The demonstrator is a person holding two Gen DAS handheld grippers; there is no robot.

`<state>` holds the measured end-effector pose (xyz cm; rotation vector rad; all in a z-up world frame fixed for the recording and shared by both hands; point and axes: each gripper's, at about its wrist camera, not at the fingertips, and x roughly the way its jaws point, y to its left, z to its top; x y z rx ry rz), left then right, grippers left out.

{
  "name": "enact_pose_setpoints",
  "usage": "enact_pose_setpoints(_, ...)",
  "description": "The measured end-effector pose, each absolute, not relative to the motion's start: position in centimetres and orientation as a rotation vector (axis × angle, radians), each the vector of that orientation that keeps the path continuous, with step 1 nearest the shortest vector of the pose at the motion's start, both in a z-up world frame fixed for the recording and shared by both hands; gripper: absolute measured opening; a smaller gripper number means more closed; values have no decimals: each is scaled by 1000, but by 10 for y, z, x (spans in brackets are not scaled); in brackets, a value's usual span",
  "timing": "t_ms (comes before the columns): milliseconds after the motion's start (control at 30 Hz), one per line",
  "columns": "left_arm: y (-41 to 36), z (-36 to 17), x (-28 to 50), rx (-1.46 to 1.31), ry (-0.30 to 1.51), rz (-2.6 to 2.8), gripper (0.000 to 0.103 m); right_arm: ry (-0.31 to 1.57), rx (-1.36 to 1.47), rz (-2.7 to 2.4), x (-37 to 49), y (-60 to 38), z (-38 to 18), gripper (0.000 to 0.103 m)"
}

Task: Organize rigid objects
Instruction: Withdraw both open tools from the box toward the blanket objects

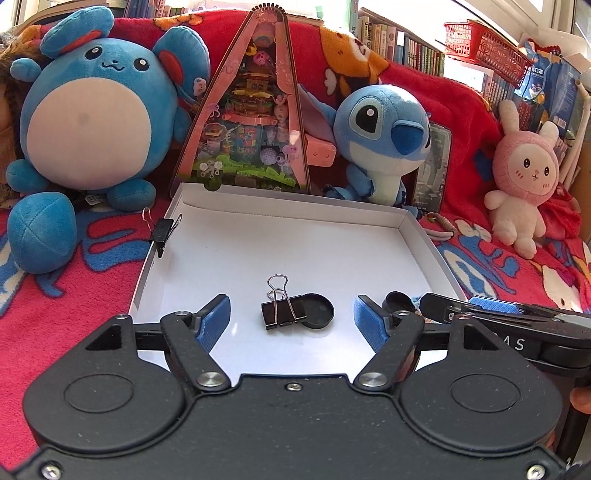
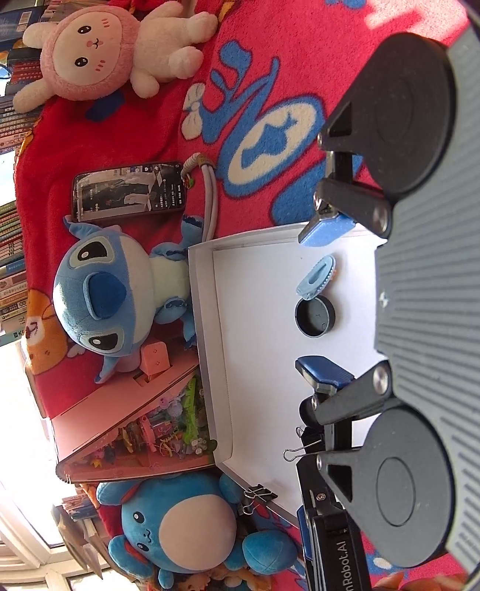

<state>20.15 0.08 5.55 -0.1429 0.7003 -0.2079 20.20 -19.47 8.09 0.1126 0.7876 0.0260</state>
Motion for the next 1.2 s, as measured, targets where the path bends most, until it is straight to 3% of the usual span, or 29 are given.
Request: enact_pose_setpoints(1200,-3,61,65,-60,576,-315,83,613,-89,164,73,-189,94,98)
